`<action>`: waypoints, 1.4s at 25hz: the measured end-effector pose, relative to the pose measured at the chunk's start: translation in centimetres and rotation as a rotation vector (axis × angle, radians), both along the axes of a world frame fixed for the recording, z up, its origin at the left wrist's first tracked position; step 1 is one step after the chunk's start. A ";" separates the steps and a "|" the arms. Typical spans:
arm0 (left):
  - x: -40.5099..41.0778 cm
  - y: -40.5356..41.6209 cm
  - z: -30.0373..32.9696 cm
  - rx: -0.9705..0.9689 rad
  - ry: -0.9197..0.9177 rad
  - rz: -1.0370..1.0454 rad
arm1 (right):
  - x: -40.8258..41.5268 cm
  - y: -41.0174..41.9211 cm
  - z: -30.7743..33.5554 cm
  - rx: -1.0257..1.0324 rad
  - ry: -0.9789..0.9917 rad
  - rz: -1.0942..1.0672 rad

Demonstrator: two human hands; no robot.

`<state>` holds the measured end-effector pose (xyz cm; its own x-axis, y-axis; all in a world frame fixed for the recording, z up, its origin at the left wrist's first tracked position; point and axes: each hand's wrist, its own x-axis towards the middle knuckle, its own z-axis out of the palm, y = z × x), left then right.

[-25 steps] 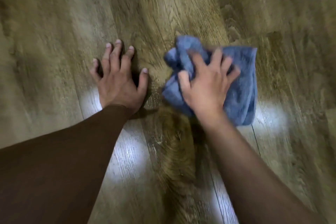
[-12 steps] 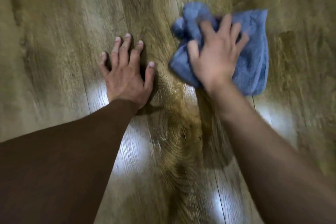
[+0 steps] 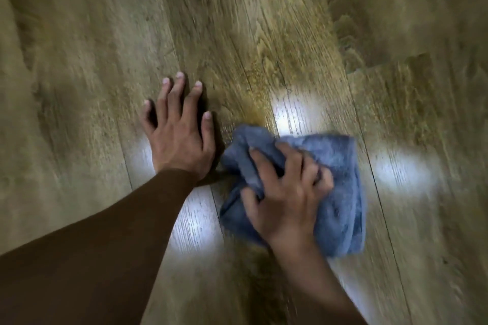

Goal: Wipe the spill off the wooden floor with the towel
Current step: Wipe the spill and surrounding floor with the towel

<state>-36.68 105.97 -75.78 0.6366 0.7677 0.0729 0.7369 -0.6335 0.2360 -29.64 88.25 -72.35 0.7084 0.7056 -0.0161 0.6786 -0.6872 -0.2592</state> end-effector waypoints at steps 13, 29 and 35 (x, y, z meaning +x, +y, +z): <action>0.1 0.1 0.2 -0.012 0.052 -0.013 | 18.7 13.4 -0.4 0.006 -0.175 -0.117; 0.2 2.5 1.3 -0.105 0.061 -0.044 | -8.5 -3.9 0.3 -0.039 0.000 -0.135; -1.9 8.0 0.0 -0.001 -0.010 0.192 | -4.1 -0.6 -1.1 -0.012 -0.083 -0.081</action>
<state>-38.55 113.97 -75.81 0.4775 0.8752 0.0771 0.8420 -0.4809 0.2444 -33.73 87.67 -73.40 0.7622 0.6463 0.0373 0.6398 -0.7432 -0.1956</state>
